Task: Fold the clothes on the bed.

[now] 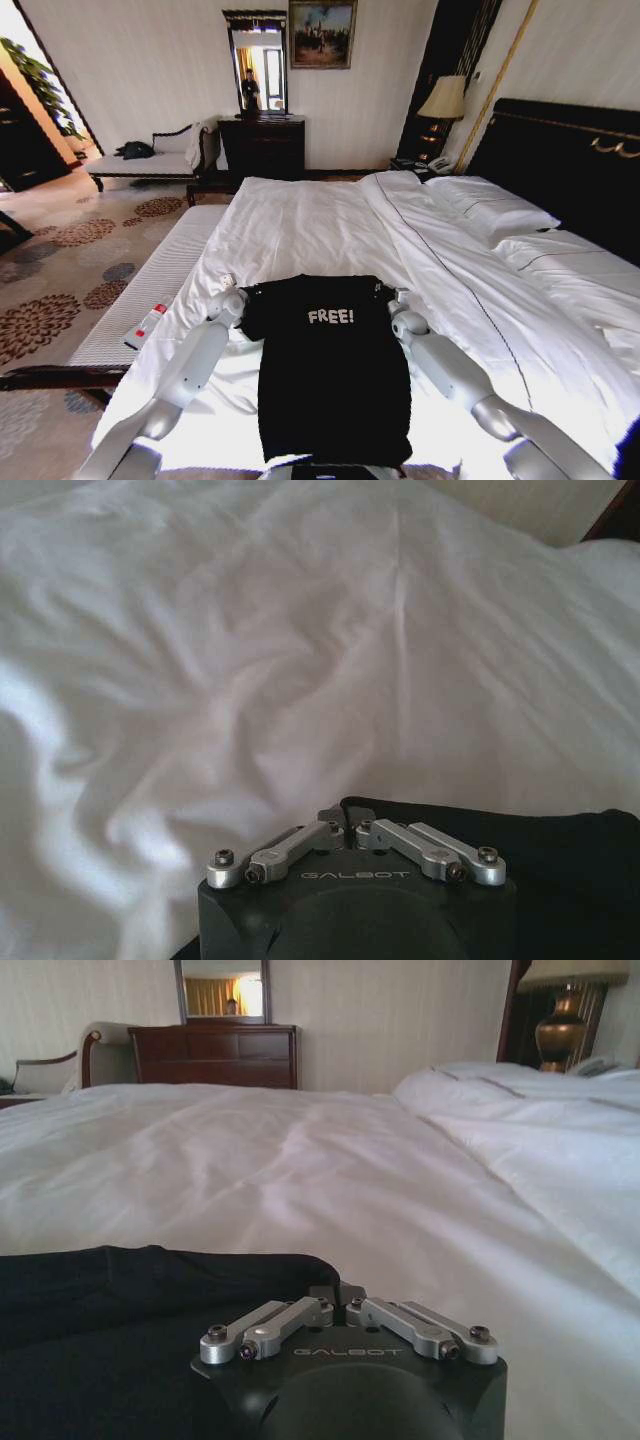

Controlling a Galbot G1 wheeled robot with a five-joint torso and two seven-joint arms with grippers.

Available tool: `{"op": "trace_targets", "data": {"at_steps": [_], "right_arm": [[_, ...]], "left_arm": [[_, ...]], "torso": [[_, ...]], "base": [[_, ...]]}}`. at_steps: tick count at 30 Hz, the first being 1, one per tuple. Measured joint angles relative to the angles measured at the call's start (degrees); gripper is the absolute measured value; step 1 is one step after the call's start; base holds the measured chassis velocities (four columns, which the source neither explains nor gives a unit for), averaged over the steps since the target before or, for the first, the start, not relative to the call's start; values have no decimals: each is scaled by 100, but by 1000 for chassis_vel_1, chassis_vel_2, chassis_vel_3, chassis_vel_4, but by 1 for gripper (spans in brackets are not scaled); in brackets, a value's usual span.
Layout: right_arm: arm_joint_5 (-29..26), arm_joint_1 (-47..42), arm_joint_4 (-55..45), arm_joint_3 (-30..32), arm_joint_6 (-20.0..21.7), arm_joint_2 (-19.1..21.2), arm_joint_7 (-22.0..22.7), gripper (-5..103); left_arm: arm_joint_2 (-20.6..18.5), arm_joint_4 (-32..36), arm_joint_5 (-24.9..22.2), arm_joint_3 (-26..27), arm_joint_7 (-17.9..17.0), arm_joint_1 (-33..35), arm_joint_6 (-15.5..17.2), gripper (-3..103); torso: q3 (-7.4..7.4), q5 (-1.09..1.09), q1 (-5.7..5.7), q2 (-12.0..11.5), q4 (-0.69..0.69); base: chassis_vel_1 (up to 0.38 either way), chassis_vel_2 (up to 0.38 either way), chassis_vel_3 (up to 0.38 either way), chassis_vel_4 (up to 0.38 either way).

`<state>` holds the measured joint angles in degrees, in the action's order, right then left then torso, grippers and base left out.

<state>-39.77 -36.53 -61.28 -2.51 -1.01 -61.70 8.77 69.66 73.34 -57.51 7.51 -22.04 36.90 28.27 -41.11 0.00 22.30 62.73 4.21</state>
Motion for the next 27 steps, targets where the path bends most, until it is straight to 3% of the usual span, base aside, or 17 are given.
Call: {"op": "trace_targets", "data": {"at_steps": [8, 9, 14, 15, 18, 19, 22, 24, 27], "right_arm": [[6, 161, 335, -154, -9, -228, 13, 1], [6, 186, 352, -159, -21, -261, 16, 1], [-36, 246, 297, 31, -50, -337, 55, 22], [-36, 246, 297, 31, -50, -337, 55, 22], [-229, 239, 32, 359, -37, -182, 140, 38], [-229, 239, 32, 359, -37, -182, 140, 38], [-697, 8, -626, 842, 48, 38, 332, 54], [-771, -103, -805, 973, 55, 96, 366, 54], [-1081, -826, -1569, 1645, 111, 331, 430, 71]], "left_arm": [[121, -276, 84, -2, 64, -51, -119, -2], [139, -277, 98, 32, 67, -37, -131, 2], [104, -122, 109, 246, 53, 53, -166, 18], [104, -122, 109, 246, 53, 53, -166, 18], [-197, 349, -74, 507, 23, 188, -138, 34], [-197, 349, -74, 507, 23, 188, -138, 34], [-420, 898, -278, 910, -35, 449, -112, 50], [-473, 1055, -340, 1033, -65, 555, -102, 50], [-721, 1672, -377, 1519, -192, 1113, -85, 68]], "torso": [[0, 0, -1, 0, 0], [0, 0, 0, 0, 1], [0, -2, 0, 0, -2], [0, -2, 0, 0, -2], [0, 0, 0, 0, -1], [0, 0, 0, 0, -1], [0, 0, 0, 0, -1], [1, -1, 0, 0, -1], [2, -5, -1, 1, -3]], "base": [[0, 0, 0, 0], [0, 0, 0, 0], [0, 0, 0, 0], [0, 0, 0, 0], [0, 0, 0, 0], [0, 0, 0, 0], [0, 0, 0, 0], [0, 0, 0, 0], [0, 0, 0, 0]]}}
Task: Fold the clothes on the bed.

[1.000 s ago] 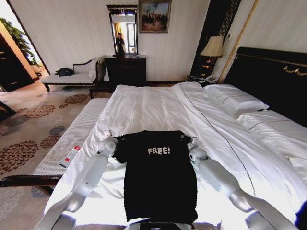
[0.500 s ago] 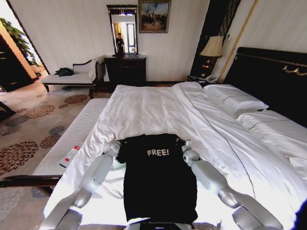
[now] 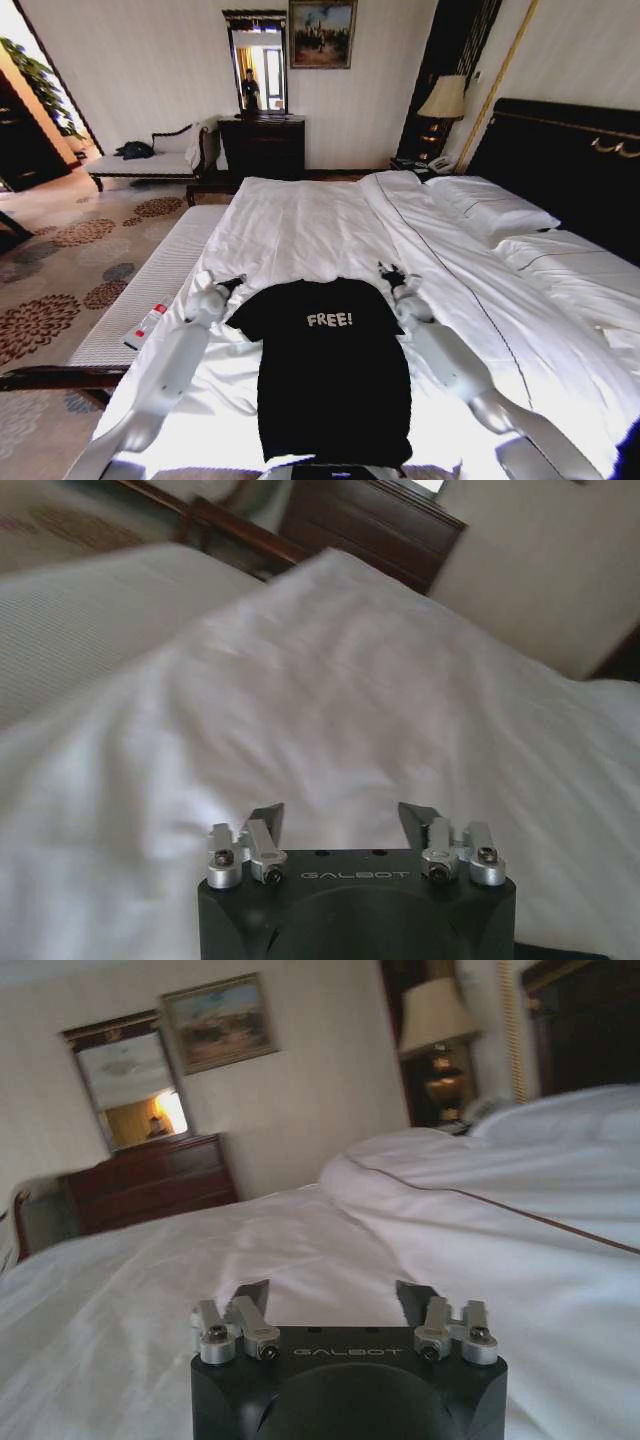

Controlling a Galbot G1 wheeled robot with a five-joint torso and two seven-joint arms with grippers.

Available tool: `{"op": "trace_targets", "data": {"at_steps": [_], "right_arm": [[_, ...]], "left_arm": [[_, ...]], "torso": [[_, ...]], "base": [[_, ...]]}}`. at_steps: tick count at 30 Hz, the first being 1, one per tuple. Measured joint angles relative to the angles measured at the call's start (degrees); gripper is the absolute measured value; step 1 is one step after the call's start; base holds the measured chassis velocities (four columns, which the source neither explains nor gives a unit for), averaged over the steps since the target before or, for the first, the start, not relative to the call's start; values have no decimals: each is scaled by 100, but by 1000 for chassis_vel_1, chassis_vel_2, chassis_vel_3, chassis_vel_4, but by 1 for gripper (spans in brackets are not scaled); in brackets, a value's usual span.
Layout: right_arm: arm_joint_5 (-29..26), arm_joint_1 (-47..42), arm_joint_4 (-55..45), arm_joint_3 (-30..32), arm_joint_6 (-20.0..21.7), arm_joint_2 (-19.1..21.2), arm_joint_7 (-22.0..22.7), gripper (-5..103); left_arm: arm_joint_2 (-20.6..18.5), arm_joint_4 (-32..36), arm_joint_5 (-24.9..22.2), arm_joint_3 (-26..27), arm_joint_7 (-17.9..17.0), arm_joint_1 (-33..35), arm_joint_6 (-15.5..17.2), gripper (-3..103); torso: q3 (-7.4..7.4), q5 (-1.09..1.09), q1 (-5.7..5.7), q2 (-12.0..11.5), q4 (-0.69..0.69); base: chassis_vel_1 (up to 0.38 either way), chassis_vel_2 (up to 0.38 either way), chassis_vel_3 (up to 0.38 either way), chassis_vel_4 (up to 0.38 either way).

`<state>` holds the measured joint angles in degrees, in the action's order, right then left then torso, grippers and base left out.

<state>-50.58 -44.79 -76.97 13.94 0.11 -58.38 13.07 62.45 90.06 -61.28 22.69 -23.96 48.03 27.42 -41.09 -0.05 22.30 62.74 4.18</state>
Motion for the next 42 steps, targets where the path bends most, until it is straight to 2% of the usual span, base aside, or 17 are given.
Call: {"op": "trace_targets", "data": {"at_steps": [1, 2, 3, 4, 6, 7, 9, 12, 13, 17, 18, 22, 30, 39, 42], "right_arm": [[-303, -324, -249, 208, 147, 41, 57, 76], [-303, -324, -249, 208, 147, 41, 57, 76], [-746, -607, -520, 422, 328, 55, 187, 82], [-1254, -838, -812, 651, 504, 48, 367, 82], [-2038, -1226, -1312, 1082, 756, -75, 670, 92], [-2038, -1226, -1312, 1082, 756, -75, 670, 92], [-2437, -1524, -1649, 1411, 917, -258, 829, 99], [-2824, -1884, -1999, 1780, 1145, -655, 1149, 100], [-2824, -1884, -1999, 1780, 1145, -655, 1149, 100], [-3015, -2297, -2393, 2190, 1294, -1305, 1420, 100], [-3015, -2297, -2393, 2190, 1294, -1305, 1420, 100], [-3064, -2791, -2840, 2495, 1335, -1752, 1541, 100], [-3233, -3263, -3208, 2635, 1309, -1973, 1706, 100], [-3063, -3208, -3003, 2423, 1291, -2213, 1715, 100], [-3010, -3182, -2913, 2363, 1272, -2276, 1691, 103]], "left_arm": [[-92, 185, 90, 113, -67, 193, 2, 73], [-92, 185, 90, 113, -67, 193, 2, 73], [-171, 368, 126, 204, -126, 379, 4, 78], [-259, 624, 112, 323, -197, 619, 11, 78], [-413, 1271, -10, 560, -317, 1148, -66, 89], [-413, 1271, -10, 560, -317, 1148, -66, 89], [-484, 1831, -3, 788, -349, 1595, -251, 98], [-404, 2468, 109, 1245, -314, 2236, -562, 100], [-404, 2468, 109, 1245, -314, 2236, -562, 100], [-125, 2831, 330, 1609, -298, 2615, -655, 100], [-125, 2831, 330, 1609, -298, 2615, -655, 100], [167, 3114, 487, 1785, -207, 2999, -602, 100], [220, 3157, 661, 1803, -148, 3328, -608, 100], [71, 3256, 465, 1945, -226, 3384, -560, 100], [39, 3206, 457, 1978, -242, 3369, -559, 100]], "torso": [[-1, 5, -1, 0, 3], [-1, 5, -1, 0, 3], [-2, 13, -1, -1, 8], [0, 7, -1, 0, 8], [0, -1, -2, 0, 4], [0, -1, -2, 0, 4], [0, 8, -2, 1, 0], [0, 3, -2, 1, 2], [0, 3, -2, 1, 2], [-1, 4, -1, 1, 2], [-1, 4, -1, 1, 2], [-1, 6, 0, 0, 2], [-2, 4, -1, 0, 3], [-2, 5, 1, -1, 2], [-2, 5, 1, -1, 2]], "base": [[0, 0, 0, 0], [0, 0, 0, 0], [0, 0, 0, 0], [0, 0, 0, 0], [0, 0, 0, 0], [0, 0, 0, 0], [0, 0, 0, 0], [0, 0, 0, 0], [0, 0, 0, 0], [0, 0, 0, 0], [0, 0, 0, 0], [0, 0, 0, 0], [0, 0, 0, 0], [0, 0, 0, 0], [0, 0, 0, 0]]}}
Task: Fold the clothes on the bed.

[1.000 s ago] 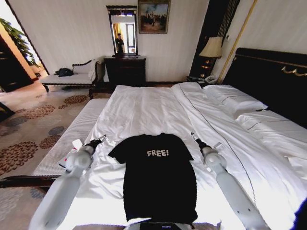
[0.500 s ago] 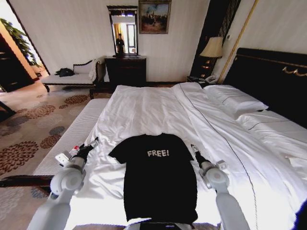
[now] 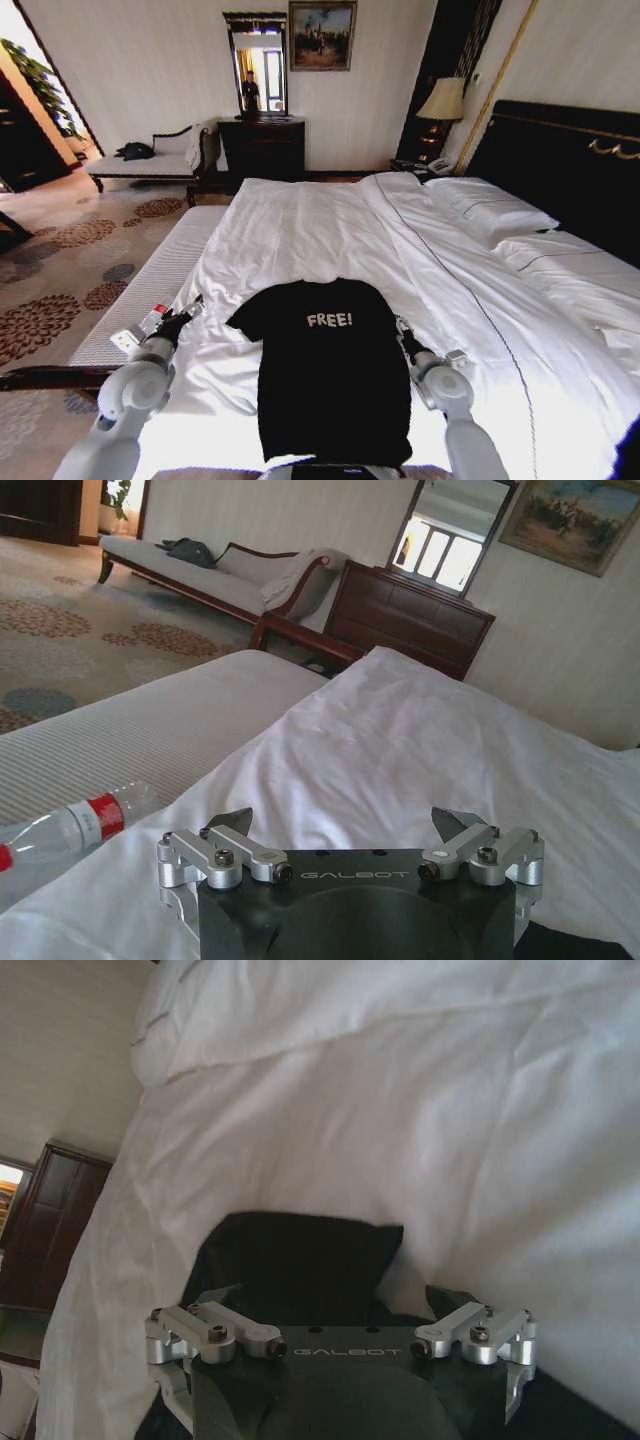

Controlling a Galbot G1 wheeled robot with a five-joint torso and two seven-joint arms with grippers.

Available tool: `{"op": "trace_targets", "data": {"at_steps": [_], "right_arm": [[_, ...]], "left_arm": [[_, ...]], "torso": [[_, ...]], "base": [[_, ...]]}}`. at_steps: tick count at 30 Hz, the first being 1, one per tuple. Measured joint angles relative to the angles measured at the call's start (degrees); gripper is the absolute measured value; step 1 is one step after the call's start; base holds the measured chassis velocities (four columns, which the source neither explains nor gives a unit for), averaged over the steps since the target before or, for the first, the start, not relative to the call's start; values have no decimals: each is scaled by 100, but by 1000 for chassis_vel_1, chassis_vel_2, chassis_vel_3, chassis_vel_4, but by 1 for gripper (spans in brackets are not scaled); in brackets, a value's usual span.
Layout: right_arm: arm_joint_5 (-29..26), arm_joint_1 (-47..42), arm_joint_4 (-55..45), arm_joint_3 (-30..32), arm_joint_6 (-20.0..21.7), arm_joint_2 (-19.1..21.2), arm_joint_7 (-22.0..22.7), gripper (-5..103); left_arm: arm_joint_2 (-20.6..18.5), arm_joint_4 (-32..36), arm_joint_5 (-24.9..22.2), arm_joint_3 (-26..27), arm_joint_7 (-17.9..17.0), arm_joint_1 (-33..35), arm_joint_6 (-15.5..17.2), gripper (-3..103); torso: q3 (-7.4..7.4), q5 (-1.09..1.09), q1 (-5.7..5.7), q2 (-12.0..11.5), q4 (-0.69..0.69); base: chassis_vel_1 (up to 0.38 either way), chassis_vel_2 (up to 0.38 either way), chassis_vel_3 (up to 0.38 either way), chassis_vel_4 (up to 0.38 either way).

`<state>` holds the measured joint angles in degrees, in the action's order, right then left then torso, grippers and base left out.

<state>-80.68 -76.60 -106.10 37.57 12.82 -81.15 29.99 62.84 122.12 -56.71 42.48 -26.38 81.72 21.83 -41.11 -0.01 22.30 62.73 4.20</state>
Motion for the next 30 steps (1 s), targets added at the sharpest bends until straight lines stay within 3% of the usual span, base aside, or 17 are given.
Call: {"op": "trace_targets", "data": {"at_steps": [4, 7, 13, 16, 20, 22, 24, 25, 26, 30], "right_arm": [[47, 59, 58, -5, -54, -37, -72, 88], [48, 94, 76, 46, -65, -32, -103, 83], [46, 246, 218, 223, -86, 25, -107, 55], [33, 279, 254, 284, -88, 51, -107, 50], [41, 330, 361, 324, -92, 100, -106, 28], [42, 341, 380, 330, -93, 105, -107, 28], [45, 375, 442, 344, -97, 106, -107, 18], [52, 379, 459, 341, -98, 99, -107, 18], [65, 379, 466, 327, -98, 92, -107, 7], [103, 373, 474, 300, -98, 65, -120, 1]], "left_arm": [[-48, -20, -42, 69, 11, 16, 0, 100], [-74, -106, -40, 76, 49, 41, -13, 100], [-100, -251, -85, 78, 92, 19, -49, 100], [-103, -253, -108, 58, 98, -16, -49, 100], [-65, -233, -185, -1, 95, -149, -48, 100], [-51, -223, -191, -14, 93, -158, -48, 100], [-18, -205, -193, -48, 89, -161, -45, 100], [-12, -205, -193, -54, 88, -165, -44, 100], [-10, -205, -193, -56, 87, -172, -43, 100], [-10, -210, -196, -46, 83, -179, -42, 100]], "torso": [[0, 0, 0, 0, 0], [0, 0, 0, 0, 0], [0, 0, 0, 0, 0], [0, 0, 0, 0, 0], [0, 1, 0, 0, 1], [0, 1, 0, 0, 1], [0, 1, 0, 0, 0], [0, 1, 0, 0, 0], [0, 1, 0, 0, 0], [0, 1, 0, 0, 0]], "base": [[0, 0, 0, 0], [0, 0, 0, 0], [0, 0, 0, 0], [0, 0, 0, 0], [0, 0, 0, 0], [0, 0, 0, 0], [0, 0, 0, 0], [0, 0, 0, 0], [0, 0, 0, 0], [0, 0, 0, 0]]}}
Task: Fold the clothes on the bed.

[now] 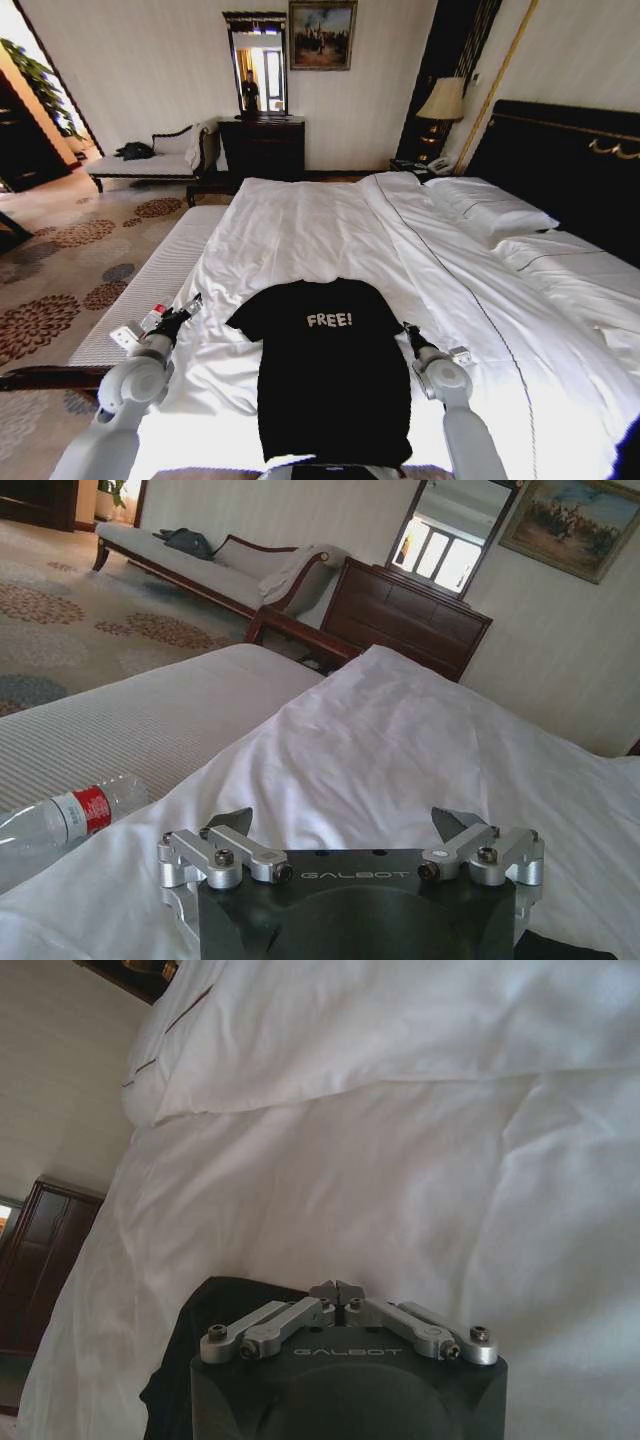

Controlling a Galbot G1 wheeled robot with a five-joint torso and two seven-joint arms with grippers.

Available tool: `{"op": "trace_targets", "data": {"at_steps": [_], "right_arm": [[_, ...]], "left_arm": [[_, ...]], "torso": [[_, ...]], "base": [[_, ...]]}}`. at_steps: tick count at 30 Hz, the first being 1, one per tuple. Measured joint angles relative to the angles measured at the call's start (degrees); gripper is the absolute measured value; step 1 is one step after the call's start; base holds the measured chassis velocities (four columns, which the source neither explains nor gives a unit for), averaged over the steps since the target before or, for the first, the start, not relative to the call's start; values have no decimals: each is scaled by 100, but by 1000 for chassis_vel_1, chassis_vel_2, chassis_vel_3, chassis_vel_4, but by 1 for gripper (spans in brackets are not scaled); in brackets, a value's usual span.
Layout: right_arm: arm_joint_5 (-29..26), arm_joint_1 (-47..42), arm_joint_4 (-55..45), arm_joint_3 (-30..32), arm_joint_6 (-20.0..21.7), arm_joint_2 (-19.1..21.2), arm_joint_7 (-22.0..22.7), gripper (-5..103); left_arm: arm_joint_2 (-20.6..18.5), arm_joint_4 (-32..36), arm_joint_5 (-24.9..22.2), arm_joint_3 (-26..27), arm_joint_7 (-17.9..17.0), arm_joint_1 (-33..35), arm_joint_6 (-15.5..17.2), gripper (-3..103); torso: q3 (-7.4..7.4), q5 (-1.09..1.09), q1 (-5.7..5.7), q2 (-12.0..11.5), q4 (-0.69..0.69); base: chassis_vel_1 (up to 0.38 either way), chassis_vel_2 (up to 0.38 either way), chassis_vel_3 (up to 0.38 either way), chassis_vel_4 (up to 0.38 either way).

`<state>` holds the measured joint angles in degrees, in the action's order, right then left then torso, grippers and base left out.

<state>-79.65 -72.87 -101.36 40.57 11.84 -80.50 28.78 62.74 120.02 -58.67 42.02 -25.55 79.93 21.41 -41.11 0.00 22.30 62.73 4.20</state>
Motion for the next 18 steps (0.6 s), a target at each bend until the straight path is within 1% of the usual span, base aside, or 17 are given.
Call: {"op": "trace_targets", "data": {"at_steps": [8, 14, 18], "right_arm": [[20, 43, 152, 25, -10, -8, -44, 0], [29, 162, 253, 87, -93, 156, -43, 0], [67, 199, 253, 134, -161, 223, -21, 0]], "left_arm": [[-17, -56, -32, 3, -9, 1, 9, 100], [-147, -222, -288, 2, -73, -328, 47, 100], [-139, -286, -319, -50, -91, -470, 56, 100]], "torso": [[0, 0, 0, 0, -1], [0, 0, 0, 0, 0], [0, 0, 0, 0, 0]], "base": [[0, 0, 0, 0], [0, 0, 0, 0], [0, 0, 0, 0]]}}
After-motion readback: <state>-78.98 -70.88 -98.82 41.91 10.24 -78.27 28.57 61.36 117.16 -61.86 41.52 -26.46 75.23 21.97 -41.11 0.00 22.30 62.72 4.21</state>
